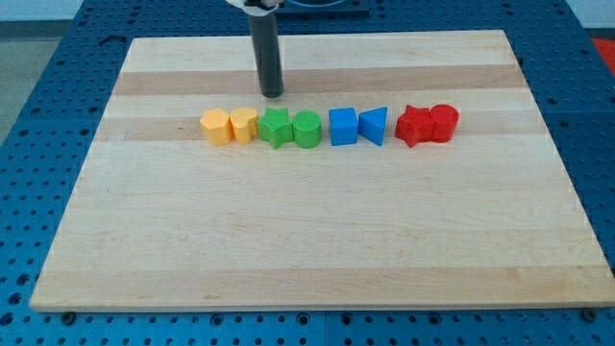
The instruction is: Move your arm to the blue cube
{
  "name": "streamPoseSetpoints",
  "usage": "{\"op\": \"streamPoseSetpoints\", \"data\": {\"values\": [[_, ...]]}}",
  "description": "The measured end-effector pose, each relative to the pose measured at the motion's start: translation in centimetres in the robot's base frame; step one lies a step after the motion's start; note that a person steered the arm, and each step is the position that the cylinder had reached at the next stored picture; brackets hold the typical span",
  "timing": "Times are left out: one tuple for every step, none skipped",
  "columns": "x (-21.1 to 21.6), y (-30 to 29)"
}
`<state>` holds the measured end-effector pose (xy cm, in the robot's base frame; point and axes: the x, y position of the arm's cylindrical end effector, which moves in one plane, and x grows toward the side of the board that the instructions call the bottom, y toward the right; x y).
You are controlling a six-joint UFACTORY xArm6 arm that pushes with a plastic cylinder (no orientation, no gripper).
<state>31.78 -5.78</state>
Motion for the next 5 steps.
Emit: {"op": "streamPoseSetpoints", "data": {"values": [[0.0,2.4],[0.0,3.2],[0.0,3.2],[0.3,3.5],[1.2,3.6]]}}
